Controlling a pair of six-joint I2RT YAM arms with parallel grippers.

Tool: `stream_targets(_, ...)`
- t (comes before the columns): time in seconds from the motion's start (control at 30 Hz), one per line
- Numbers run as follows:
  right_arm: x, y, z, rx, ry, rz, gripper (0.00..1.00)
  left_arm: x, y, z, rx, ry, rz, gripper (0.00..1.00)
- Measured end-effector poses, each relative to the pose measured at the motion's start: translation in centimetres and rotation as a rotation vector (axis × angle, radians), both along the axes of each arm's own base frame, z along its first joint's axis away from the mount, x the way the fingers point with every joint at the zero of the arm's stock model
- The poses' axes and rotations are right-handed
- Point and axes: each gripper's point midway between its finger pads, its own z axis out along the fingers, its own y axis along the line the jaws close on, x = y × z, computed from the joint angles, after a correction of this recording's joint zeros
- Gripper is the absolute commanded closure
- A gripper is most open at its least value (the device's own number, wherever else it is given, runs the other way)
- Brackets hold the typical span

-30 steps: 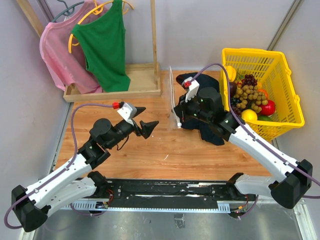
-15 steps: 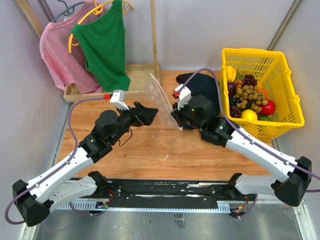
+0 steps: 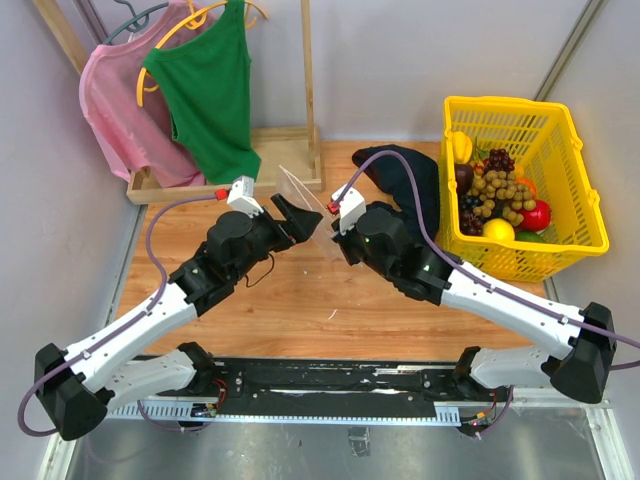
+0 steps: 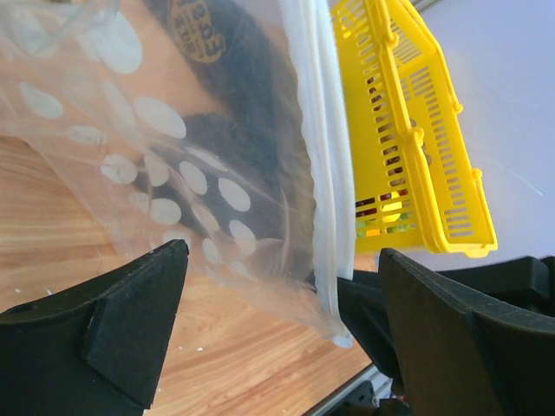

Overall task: Place the food in the zip-top bag and seal the zipper
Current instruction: Open the zipper of the food storage bag.

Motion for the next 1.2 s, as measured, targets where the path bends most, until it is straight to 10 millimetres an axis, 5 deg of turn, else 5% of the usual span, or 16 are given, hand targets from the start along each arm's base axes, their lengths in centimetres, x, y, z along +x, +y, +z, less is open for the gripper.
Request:
stream_targets(0.23,-0.3,0.7,0.5,-0.009,-0.045,-0.007,0.99,0.5,-0.5,-1.1,-0.031,0.06,0.022,0.18)
stream_targets(0.63,0.0,0.5,0.6,-0.023,-0.079,-0.053,0.99,0.9,1.0,-3.2,-0.011,0.136,0.118,0.63)
stream_targets(0.97,0.1,0.5,0.5,-0.015,-0.09,-0.077,1.0,0.7,1.3,-4.5,0.025,0.173,0.125,0.55)
stream_targets(1.2,0.0,1.4,0.1,0.042,-0.088,-0.096,1.0,0.7,0.5,-5.6,0.007,0.224,0.114,0.6)
